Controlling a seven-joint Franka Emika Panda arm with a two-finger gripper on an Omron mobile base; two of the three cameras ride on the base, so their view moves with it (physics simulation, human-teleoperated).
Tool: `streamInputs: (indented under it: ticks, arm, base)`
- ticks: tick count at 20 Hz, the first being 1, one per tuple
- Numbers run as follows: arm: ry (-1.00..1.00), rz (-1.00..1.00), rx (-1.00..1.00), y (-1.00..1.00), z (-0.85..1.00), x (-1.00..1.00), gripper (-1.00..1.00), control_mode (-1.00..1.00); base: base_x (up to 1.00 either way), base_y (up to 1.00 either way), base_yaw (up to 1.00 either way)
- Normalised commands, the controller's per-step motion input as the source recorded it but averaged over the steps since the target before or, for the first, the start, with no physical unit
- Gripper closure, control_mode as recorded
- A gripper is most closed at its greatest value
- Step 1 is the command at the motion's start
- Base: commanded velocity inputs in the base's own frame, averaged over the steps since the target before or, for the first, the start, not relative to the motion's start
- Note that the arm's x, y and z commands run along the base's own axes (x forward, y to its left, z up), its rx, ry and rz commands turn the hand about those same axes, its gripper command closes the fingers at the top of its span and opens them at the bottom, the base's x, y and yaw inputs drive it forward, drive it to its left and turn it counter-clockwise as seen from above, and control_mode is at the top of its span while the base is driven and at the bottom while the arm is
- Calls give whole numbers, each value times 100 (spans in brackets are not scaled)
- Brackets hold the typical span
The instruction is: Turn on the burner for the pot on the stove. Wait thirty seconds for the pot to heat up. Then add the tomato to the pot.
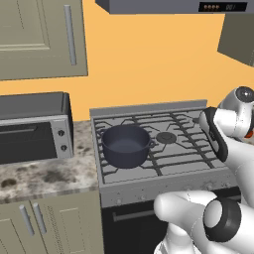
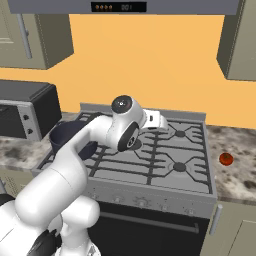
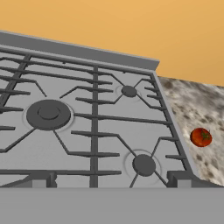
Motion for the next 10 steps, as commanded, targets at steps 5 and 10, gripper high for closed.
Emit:
streamInputs:
  ticks: [5,10]
  arm:
    - [0,0,0,0,0,0,-100,-100]
    - [0,0,0,0,0,0,-100,-100]
  base:
    - [0,0,0]
    - [0,0,0]
